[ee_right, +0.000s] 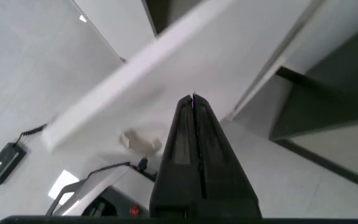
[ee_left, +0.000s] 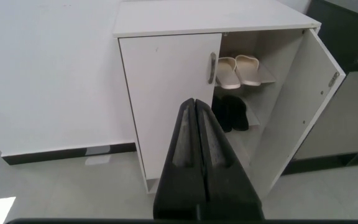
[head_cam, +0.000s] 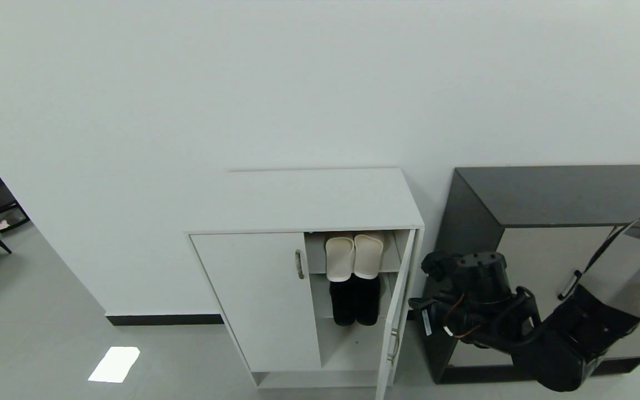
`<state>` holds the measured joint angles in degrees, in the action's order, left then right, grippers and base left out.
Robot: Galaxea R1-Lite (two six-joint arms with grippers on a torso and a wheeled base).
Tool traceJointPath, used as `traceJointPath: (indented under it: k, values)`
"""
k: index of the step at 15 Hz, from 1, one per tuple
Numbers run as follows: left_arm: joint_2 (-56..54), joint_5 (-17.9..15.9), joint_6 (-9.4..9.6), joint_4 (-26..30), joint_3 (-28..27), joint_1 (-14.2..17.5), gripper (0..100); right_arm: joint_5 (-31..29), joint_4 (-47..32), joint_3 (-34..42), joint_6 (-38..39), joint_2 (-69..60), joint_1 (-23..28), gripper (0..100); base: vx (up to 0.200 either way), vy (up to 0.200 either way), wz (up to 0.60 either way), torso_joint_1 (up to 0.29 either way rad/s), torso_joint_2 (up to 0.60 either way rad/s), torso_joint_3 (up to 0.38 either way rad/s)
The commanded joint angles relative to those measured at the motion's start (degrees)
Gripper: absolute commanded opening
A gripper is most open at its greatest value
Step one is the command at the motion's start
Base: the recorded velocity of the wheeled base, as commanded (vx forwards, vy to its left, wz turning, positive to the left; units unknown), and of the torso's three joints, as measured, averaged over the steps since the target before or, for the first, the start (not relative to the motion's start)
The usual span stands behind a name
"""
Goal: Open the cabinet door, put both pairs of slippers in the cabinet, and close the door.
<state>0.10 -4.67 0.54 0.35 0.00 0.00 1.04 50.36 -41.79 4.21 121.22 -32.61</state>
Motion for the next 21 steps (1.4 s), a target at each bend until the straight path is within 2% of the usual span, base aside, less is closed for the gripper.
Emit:
traceJointPath:
  k: [1,2,4,6,13,19,21]
  values:
    - [0.0,0.0,-0.01,0.0,0.0,0.0,0,0.0,-0.2,-3.3,-0.1,4.2,-0.3,0,0.000,0.000,0.00,0.000,0.00,0.000]
    - [0.0,0.0,-0.01,0.0,0.0,0.0,0,-0.1,-3.1,-9.4,-0.2,6.2,-1.4,0,0.000,0.000,0.00,0.000,0.00,0.000]
    - [0.0,0.0,-0.01,0.0,0.0,0.0,0,-0.1,-9.2,-14.5,0.2,6.2,-2.9,0,0.000,0.000,0.00,0.000,0.00,0.000]
    - [0.0,0.0,-0.10,0.0,0.0,0.0,0,-0.2,-10.5,-18.1,3.5,6.6,-4.8,0,0.000,0.000,0.00,0.000,0.00,0.000]
    - [0.0,0.0,-0.27,0.0,0.0,0.0,0,-0.6,-8.5,-11.7,3.9,0.9,-5.0,0,0.000,0.000,0.00,0.000,0.00,0.000]
    - [0.0,0.0,-0.18,0.0,0.0,0.0,0,-0.7,-8.3,-9.7,3.8,-1.1,-7.0,0,0.000,0.000,0.00,0.000,0.00,0.000]
    - [0.0,0.0,-0.18,0.0,0.0,0.0,0,-0.7,-5.6,-8.1,3.7,-1.3,-7.2,0,0.000,0.000,0.00,0.000,0.00,0.000]
